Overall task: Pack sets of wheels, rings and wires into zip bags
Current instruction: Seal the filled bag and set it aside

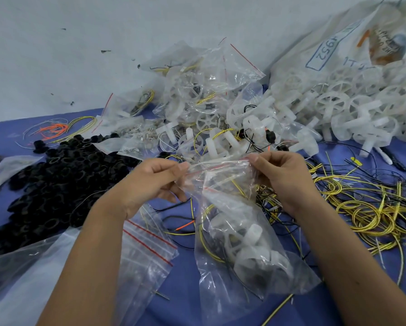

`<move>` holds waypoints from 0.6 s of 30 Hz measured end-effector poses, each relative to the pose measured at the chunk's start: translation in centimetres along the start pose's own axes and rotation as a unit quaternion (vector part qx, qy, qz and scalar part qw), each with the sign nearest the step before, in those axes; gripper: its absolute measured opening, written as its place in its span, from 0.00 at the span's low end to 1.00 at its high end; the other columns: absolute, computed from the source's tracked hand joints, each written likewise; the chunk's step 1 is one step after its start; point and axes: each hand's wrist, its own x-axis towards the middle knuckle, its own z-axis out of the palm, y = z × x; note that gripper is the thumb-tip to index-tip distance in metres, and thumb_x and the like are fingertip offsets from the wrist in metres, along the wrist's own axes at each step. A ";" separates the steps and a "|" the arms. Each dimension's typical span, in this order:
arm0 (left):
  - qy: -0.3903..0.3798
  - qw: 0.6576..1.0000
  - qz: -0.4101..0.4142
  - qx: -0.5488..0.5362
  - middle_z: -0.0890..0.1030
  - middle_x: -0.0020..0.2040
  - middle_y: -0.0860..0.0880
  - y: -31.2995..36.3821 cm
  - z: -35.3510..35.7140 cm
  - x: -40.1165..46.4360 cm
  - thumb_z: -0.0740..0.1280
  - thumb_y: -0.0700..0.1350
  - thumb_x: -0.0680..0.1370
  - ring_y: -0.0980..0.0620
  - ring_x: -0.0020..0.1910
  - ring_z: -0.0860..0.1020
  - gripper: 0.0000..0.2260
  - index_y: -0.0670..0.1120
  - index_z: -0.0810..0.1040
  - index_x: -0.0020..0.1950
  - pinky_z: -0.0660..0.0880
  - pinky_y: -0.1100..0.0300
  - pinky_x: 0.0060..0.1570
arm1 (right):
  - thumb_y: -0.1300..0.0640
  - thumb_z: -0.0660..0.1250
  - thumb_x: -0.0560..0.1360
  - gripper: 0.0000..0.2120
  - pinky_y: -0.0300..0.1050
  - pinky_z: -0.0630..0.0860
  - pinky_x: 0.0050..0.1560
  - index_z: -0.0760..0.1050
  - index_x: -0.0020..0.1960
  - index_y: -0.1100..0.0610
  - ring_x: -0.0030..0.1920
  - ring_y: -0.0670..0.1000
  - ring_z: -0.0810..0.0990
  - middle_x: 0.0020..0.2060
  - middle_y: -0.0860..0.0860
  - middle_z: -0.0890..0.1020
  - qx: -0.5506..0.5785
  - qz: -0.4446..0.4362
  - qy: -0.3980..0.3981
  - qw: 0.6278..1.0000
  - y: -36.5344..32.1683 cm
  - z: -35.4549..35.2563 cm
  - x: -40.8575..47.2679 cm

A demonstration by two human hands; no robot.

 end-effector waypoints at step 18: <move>0.061 0.992 0.108 -0.024 0.84 0.38 0.44 -0.8 -0.8 0.4 0.76 0.37 0.68 0.51 0.35 0.82 0.07 0.40 0.82 0.44 0.78 0.64 0.37 | 0.72 0.72 0.73 0.12 0.47 0.84 0.48 0.82 0.55 0.65 0.46 0.54 0.86 0.48 0.60 0.87 -0.060 0.058 -0.156 0.984 0.3 0.0 -0.6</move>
